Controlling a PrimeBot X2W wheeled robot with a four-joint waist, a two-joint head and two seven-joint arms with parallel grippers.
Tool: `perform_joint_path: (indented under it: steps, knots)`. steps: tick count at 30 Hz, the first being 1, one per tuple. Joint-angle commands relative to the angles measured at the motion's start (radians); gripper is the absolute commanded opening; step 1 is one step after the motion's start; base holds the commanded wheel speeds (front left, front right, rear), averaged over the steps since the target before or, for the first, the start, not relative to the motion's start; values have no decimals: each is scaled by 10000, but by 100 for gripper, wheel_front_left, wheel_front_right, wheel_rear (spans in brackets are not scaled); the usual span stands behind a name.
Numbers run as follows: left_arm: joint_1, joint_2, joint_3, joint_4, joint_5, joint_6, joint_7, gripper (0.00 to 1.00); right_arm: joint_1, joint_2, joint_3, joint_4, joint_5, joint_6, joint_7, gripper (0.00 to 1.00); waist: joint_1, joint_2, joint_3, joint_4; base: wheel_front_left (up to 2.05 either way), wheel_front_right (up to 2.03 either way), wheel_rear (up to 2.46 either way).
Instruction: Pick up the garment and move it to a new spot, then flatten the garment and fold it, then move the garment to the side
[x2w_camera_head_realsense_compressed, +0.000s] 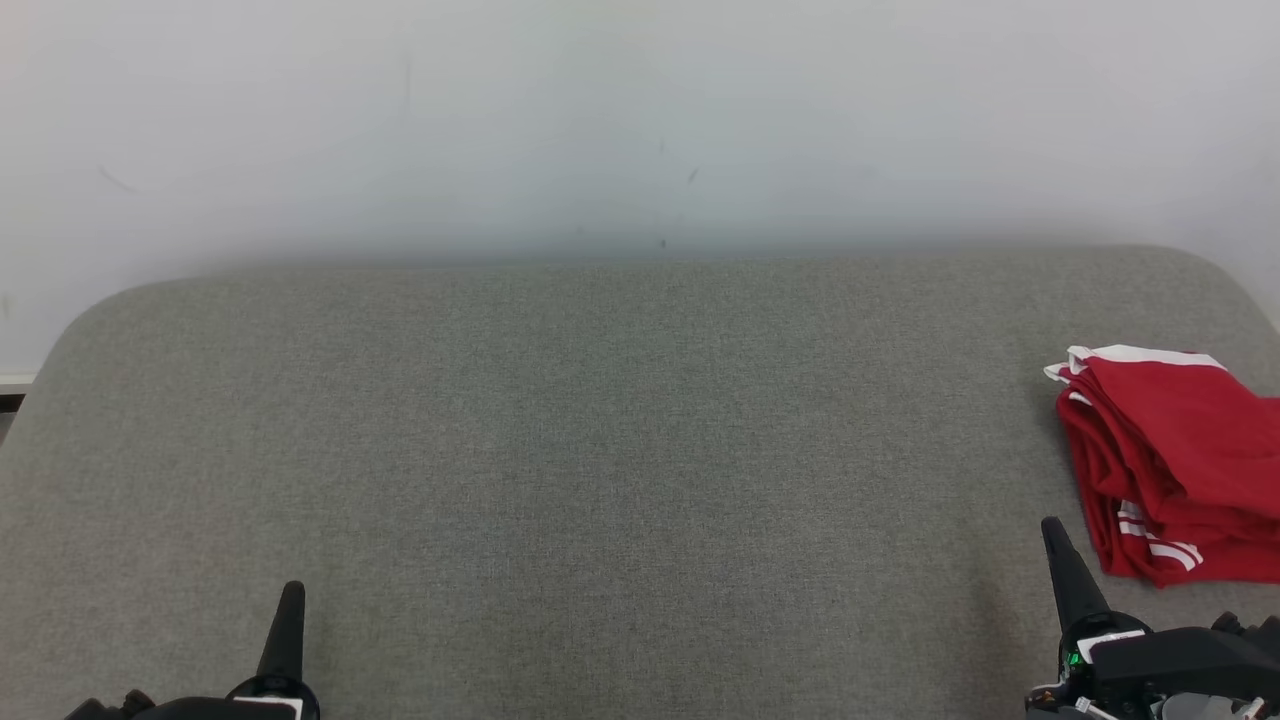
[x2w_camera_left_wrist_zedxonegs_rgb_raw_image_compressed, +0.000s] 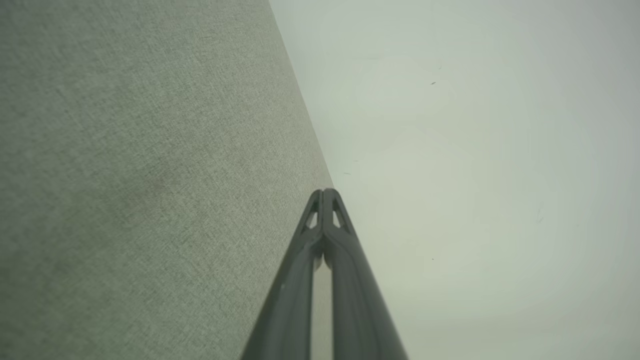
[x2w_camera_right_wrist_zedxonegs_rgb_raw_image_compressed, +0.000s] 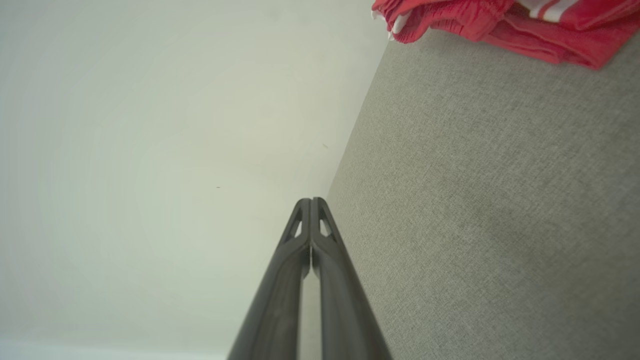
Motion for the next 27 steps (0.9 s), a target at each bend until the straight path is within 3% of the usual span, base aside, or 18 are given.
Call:
perform_joint_path:
  steps: [1,27]
  knots:
    - [-200,-16,69,-109,-234,-34,53,0,-150,28,-46,-33,258,6,50,0,0,0,5,4,0,0,0]
    - [-344,-147,286,-179,-1888,-166,565,0,-321,190,-236,94,2125,7,263,0,-1,0,89,56,0,0,0]
